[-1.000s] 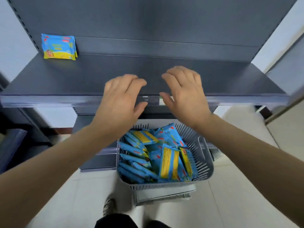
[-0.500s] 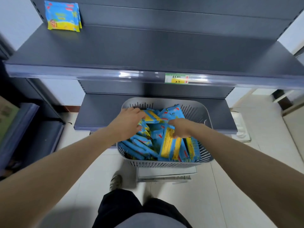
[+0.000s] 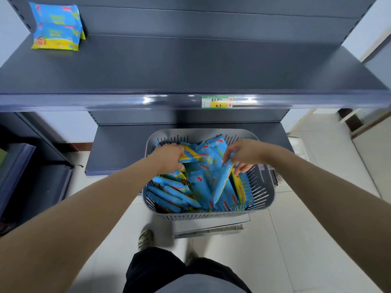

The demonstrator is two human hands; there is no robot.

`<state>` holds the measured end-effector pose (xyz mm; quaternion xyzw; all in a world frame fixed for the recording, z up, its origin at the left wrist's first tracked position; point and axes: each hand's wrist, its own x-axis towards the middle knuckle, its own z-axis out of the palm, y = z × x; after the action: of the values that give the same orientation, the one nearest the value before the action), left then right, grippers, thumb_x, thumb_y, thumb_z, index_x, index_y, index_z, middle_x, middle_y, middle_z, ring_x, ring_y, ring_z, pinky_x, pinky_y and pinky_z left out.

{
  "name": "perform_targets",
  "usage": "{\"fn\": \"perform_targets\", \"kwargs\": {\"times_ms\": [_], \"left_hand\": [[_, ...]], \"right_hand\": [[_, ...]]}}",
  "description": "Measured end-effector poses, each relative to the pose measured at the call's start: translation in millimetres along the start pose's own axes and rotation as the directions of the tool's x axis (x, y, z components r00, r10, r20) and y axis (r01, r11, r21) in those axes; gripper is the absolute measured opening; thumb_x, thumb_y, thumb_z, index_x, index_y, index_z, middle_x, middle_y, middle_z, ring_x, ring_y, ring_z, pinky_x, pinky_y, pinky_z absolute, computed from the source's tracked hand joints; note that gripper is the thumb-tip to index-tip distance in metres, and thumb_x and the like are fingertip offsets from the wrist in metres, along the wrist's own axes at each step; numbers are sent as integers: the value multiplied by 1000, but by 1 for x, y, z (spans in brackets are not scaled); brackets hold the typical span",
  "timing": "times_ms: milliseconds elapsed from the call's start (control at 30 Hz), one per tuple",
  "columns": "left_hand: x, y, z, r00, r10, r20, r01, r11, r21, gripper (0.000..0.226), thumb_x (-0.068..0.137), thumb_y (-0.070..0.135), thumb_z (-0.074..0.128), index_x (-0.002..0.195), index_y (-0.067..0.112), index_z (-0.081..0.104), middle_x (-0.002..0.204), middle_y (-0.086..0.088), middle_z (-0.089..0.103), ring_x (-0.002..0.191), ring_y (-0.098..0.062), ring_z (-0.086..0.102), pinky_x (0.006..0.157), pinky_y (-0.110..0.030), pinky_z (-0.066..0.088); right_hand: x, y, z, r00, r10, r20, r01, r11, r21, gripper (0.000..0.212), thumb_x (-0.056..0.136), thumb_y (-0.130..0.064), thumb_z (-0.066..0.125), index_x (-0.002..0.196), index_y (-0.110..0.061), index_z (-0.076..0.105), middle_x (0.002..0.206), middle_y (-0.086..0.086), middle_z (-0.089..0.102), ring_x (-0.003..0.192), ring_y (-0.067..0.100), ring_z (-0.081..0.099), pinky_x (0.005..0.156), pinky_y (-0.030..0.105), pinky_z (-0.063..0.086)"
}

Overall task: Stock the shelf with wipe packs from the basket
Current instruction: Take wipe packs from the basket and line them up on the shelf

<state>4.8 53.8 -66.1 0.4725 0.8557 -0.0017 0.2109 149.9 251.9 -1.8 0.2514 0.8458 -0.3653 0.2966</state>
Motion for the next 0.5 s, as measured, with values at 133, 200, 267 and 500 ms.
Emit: {"fn": "perform_targets", "kwargs": {"times_ms": [133, 200, 267, 500], "left_hand": [[16, 3, 3, 999, -9, 40, 9, 1000, 6, 41, 82, 26, 59, 117, 7, 51, 113, -13, 57, 100, -29, 55, 86, -41, 47], [22, 2, 2, 998, -23, 61, 23, 1000, -2, 38, 81, 22, 58, 115, 7, 52, 110, -13, 59, 97, -28, 56, 82, -38, 48], [26, 0, 1, 996, -36, 85, 34, 999, 17, 35, 80, 20, 59, 112, 7, 54, 110, -12, 59, 97, -28, 57, 82, -37, 48], [26, 4, -33, 969, -108, -223, 74, 986, -152, 12, 86, 16, 48, 77, 9, 49, 86, -16, 58, 78, -32, 51, 63, -31, 34]], "right_hand": [[-11, 8, -5, 987, -38, -154, 55, 993, 104, 19, 87, -31, 58, 79, -20, 70, 87, -3, 69, 74, 14, 68, 61, 21, 54], [-14, 12, -8, 960, -78, -269, 82, 997, 2, 21, 78, -31, 69, 61, -22, 65, 71, -8, 64, 67, 7, 61, 54, 16, 42], [-16, 14, -9, 944, -98, -315, 82, 995, -62, 21, 74, -15, 71, 60, -24, 59, 74, -4, 63, 70, 12, 61, 55, 18, 44], [-23, 0, -31, 861, -146, -486, 120, 989, -85, 18, 83, -2, 54, 81, -20, 53, 87, 0, 53, 70, 17, 58, 55, 29, 54]]}}
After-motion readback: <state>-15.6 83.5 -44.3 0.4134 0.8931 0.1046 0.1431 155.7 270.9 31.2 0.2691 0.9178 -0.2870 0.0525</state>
